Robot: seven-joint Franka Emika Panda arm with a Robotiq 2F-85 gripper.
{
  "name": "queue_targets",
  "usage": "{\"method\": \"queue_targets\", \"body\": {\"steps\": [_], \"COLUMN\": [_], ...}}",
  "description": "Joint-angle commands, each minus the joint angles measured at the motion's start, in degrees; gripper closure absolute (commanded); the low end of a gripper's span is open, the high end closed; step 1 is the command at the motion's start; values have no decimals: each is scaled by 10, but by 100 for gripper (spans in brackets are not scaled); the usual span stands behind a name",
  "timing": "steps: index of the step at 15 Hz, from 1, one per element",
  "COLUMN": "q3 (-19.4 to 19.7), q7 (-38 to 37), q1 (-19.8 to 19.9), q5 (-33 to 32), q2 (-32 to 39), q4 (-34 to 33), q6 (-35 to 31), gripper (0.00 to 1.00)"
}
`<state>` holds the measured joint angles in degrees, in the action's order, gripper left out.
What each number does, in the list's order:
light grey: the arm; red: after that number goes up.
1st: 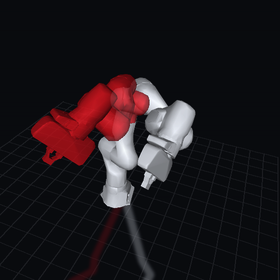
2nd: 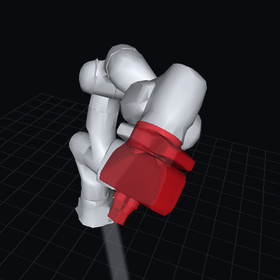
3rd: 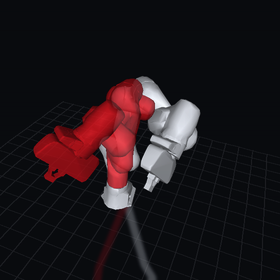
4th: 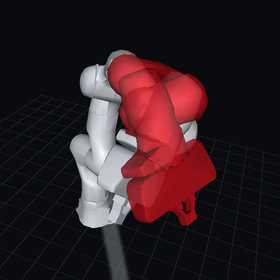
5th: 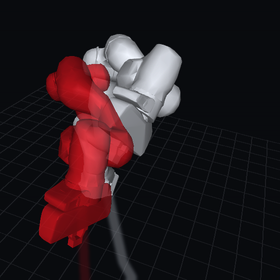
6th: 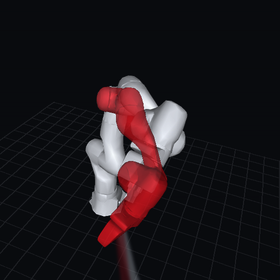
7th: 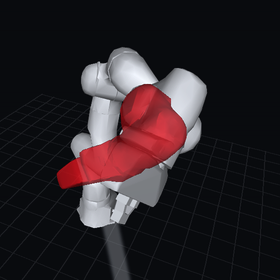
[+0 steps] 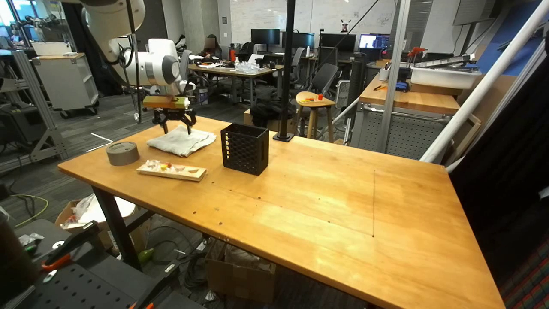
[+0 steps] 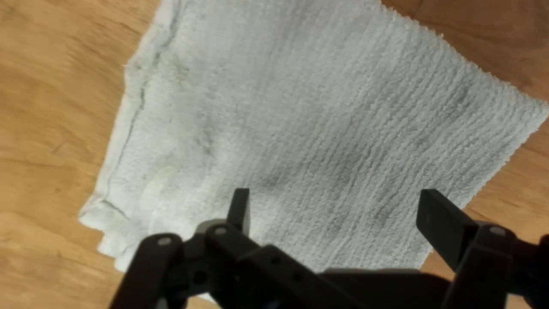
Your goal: Put the towel inside the black box
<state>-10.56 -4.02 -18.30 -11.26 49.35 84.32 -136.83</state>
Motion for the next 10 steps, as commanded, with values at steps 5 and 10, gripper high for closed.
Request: {"method": "queue_targets", "body": {"steps": [5, 10], "q3": [8, 17], "q7": [17, 23], "q1": [-10, -9], "q5": [29, 26], "q2": [80, 71], "q4": [-86, -92], "q6": [-9, 5], "gripper": [0, 51]}}
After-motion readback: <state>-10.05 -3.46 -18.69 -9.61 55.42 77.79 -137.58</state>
